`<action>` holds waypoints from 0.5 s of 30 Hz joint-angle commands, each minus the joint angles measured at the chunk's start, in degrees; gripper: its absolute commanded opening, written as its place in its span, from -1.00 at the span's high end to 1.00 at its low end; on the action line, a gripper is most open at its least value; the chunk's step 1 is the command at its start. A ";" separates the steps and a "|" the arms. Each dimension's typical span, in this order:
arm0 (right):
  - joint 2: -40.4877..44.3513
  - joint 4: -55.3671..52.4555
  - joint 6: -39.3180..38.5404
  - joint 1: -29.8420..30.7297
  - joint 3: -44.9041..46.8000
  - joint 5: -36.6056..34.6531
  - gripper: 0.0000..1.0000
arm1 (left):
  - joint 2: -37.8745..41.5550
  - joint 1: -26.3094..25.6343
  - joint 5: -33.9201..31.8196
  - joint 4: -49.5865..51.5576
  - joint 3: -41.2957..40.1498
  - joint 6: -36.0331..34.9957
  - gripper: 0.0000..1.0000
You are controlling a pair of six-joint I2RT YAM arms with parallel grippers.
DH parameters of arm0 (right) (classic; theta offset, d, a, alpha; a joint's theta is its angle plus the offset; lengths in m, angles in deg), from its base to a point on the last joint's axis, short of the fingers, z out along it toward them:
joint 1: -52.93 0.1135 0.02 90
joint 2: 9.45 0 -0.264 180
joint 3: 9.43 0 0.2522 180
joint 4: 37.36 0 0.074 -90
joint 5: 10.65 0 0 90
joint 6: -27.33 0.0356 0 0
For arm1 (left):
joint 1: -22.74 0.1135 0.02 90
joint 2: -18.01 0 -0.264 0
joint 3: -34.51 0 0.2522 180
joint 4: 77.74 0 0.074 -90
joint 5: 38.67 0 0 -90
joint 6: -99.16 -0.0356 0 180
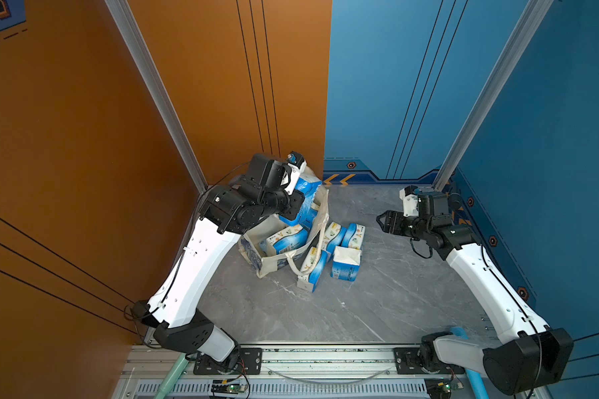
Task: Put tissues into the canvas bag
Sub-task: Place the pack of facial tissues in the canvas bag.
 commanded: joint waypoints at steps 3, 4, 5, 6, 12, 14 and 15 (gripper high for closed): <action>-1.17 0.45 -0.56 0.22 0.05 1.30 -0.51 | -6.42 1.85 -6.71 6.90 0.25 0.31 0.22; -1.49 0.45 -0.52 0.34 -0.04 1.40 -0.51 | -7.62 1.93 -7.85 7.77 0.44 0.23 0.22; -1.79 0.46 -0.55 0.52 -0.26 1.58 -0.50 | -8.99 2.09 -8.76 8.61 0.73 0.13 0.22; -2.11 0.46 -0.64 0.78 -0.43 1.60 -0.51 | -10.26 2.12 -9.98 9.42 1.12 0.01 0.24; -3.00 0.53 -0.91 1.71 -0.73 1.50 -0.51 | -14.44 1.99 -22.33 12.24 2.86 -0.77 0.25; -3.37 0.54 -0.82 2.02 -0.71 1.65 -0.50 | -15.59 2.41 -24.70 13.02 2.83 -1.31 0.25; -3.76 0.44 -0.92 2.49 -0.87 1.84 -0.51 | -16.27 2.76 -24.84 13.58 2.93 -1.49 0.25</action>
